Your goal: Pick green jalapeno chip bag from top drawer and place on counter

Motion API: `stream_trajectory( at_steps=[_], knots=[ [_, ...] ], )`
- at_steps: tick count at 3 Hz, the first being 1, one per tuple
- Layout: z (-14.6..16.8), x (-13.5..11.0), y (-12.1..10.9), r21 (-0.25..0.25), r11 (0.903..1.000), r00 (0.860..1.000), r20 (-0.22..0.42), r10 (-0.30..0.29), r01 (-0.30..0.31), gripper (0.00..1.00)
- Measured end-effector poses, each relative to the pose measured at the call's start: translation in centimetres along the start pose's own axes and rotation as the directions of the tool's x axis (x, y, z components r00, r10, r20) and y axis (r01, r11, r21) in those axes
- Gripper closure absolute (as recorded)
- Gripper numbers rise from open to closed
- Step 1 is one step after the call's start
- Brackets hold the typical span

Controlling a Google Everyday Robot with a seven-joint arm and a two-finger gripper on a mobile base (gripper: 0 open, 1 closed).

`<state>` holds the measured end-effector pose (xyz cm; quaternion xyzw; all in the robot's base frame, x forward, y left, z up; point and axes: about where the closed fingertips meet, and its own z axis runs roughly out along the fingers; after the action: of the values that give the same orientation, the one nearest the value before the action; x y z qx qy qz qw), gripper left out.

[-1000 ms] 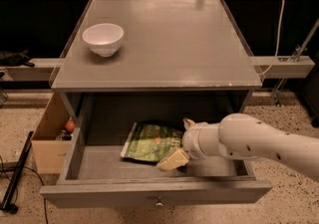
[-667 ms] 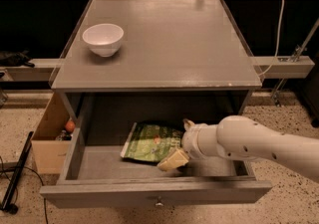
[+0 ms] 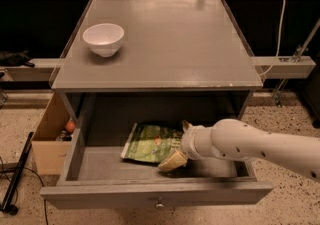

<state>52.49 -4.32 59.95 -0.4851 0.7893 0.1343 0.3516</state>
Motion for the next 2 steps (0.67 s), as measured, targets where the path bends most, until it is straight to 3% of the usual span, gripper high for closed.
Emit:
stream_trajectory(
  at_steps=[1, 2],
  knots=[
    [1.07, 0.61, -0.44, 0.006, 0.9999, 1.000, -0.008, -0.012, 0.012, 0.00],
    [1.08, 0.61, -0.44, 0.006, 0.9999, 1.000, -0.008, -0.012, 0.012, 0.27]
  ],
)
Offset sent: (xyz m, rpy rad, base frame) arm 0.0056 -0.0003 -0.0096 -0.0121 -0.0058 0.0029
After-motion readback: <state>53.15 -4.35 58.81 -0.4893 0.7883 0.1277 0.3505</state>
